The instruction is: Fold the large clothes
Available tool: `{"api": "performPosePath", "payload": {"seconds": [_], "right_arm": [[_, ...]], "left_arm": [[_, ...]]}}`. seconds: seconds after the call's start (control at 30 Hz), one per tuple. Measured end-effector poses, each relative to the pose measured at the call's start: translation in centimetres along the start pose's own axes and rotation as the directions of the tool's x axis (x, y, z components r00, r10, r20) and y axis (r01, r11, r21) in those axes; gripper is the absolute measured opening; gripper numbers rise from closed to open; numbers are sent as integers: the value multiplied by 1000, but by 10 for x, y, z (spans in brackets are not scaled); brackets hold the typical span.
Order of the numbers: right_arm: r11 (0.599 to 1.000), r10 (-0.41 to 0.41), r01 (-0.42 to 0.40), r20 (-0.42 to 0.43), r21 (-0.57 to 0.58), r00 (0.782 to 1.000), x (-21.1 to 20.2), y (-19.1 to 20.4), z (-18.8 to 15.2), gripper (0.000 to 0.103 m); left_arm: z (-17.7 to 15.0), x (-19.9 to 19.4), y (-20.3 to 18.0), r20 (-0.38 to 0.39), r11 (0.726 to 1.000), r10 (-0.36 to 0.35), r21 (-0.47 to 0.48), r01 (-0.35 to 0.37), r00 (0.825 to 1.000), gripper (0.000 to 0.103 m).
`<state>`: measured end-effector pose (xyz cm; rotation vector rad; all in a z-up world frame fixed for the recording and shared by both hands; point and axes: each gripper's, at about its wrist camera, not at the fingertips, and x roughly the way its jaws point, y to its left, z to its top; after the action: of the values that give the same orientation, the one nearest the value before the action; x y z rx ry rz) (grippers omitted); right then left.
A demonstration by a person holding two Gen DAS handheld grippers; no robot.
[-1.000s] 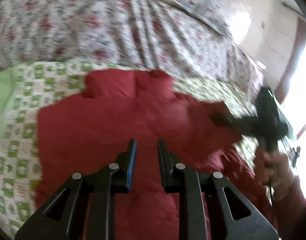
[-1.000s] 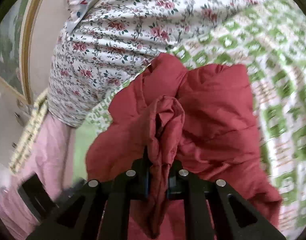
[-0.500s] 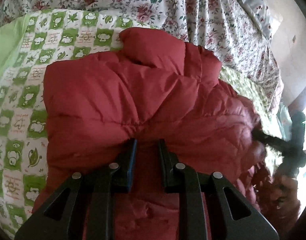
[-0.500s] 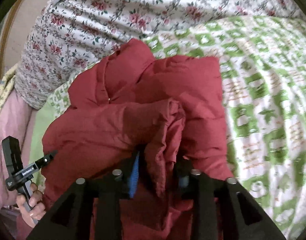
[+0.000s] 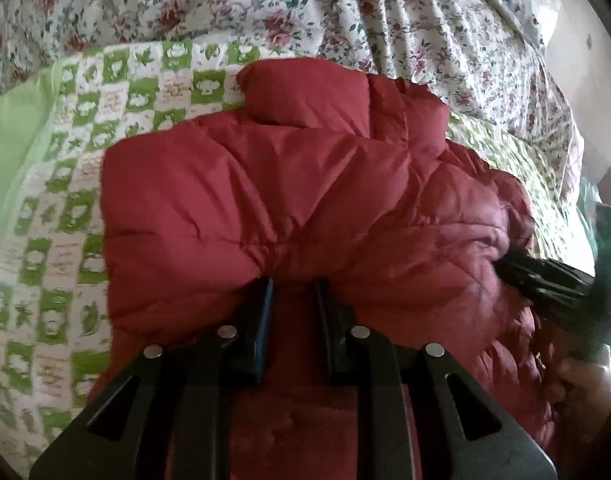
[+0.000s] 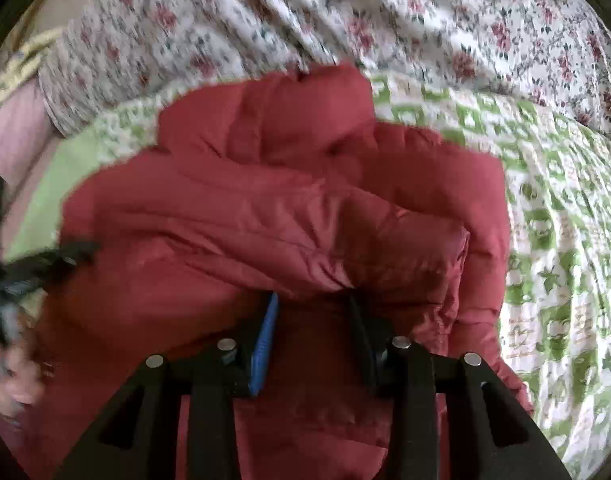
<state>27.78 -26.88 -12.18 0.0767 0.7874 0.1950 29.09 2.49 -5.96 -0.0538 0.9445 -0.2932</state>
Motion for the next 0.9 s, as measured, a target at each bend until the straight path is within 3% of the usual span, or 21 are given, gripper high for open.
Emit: {"api": "performPosePath", "payload": {"seconds": [0.13, 0.2, 0.3, 0.5, 0.57, 0.9], "right_arm": [[1000, 6, -6, -6, 26, 1000, 1, -5, 1, 37], [1000, 4, -4, -1, 26, 1000, 2, -8, 0, 37], [999, 9, -9, 5, 35, 1000, 1, -3, -4, 37], [998, -13, 10, 56, 56, 998, -29, -2, -5, 38], [998, -45, 43, 22, 53, 999, -21, -6, -8, 38], [997, -12, 11, 17, 81, 1000, -5, -16, -16, 38]], "left_arm": [[-4, -30, 2, 71, 998, 65, 8, -66, 995, 18], [-6, -28, 10, 51, 995, 98, -6, -98, 994, 18], [-13, -1, 22, -35, 997, 78, -23, -79, 996, 18], [-11, 5, 21, -40, 995, 99, -30, -100, 994, 18], [-10, 7, 24, -39, 995, 86, -38, -87, 996, 18], [-16, -7, 28, -39, 994, 67, -85, -71, 997, 18]]}}
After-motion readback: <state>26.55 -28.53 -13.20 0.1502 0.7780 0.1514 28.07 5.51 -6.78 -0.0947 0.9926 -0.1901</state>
